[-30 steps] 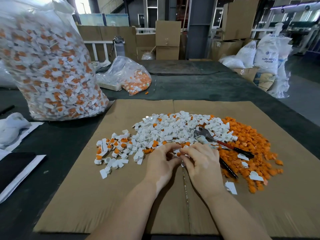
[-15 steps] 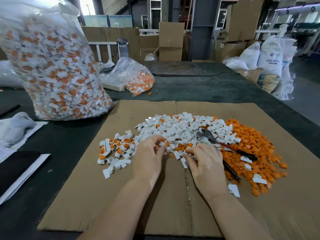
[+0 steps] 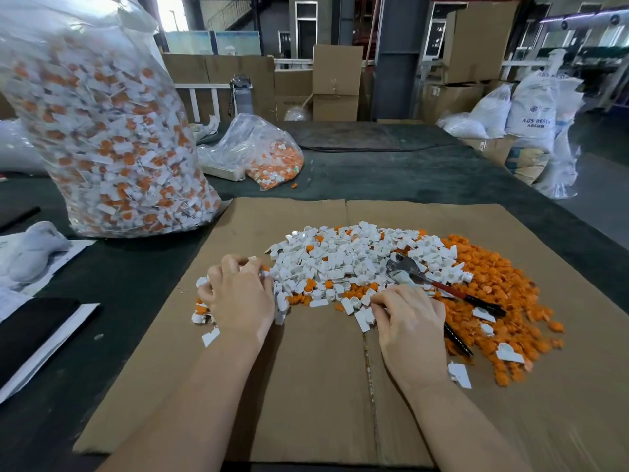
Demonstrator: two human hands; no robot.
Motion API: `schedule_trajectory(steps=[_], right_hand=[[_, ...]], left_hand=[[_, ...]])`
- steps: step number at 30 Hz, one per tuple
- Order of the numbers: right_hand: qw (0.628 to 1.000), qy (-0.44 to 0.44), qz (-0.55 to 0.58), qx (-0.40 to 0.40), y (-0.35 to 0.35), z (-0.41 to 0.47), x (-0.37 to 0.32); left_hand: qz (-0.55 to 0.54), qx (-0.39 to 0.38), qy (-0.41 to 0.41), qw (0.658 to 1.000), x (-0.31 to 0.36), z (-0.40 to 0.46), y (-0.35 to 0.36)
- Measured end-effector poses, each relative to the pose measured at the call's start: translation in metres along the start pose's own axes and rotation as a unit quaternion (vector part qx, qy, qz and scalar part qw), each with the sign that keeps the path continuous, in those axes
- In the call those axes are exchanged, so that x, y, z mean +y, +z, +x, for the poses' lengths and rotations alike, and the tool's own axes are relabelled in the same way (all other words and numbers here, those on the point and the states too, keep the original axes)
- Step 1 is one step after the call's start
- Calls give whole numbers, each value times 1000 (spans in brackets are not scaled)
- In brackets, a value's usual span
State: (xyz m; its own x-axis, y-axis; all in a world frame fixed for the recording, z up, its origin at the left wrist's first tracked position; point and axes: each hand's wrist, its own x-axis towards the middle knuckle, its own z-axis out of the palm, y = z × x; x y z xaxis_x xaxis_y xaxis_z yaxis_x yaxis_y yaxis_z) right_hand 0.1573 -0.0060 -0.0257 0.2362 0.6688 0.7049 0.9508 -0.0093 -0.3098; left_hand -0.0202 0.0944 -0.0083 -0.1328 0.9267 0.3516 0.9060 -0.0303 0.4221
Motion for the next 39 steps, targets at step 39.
schedule_trajectory(steps=[39], right_hand=[[992, 85, -93, 2, 8, 3, 2]], left_hand=[[-316, -198, 149, 916, 45, -49, 20]])
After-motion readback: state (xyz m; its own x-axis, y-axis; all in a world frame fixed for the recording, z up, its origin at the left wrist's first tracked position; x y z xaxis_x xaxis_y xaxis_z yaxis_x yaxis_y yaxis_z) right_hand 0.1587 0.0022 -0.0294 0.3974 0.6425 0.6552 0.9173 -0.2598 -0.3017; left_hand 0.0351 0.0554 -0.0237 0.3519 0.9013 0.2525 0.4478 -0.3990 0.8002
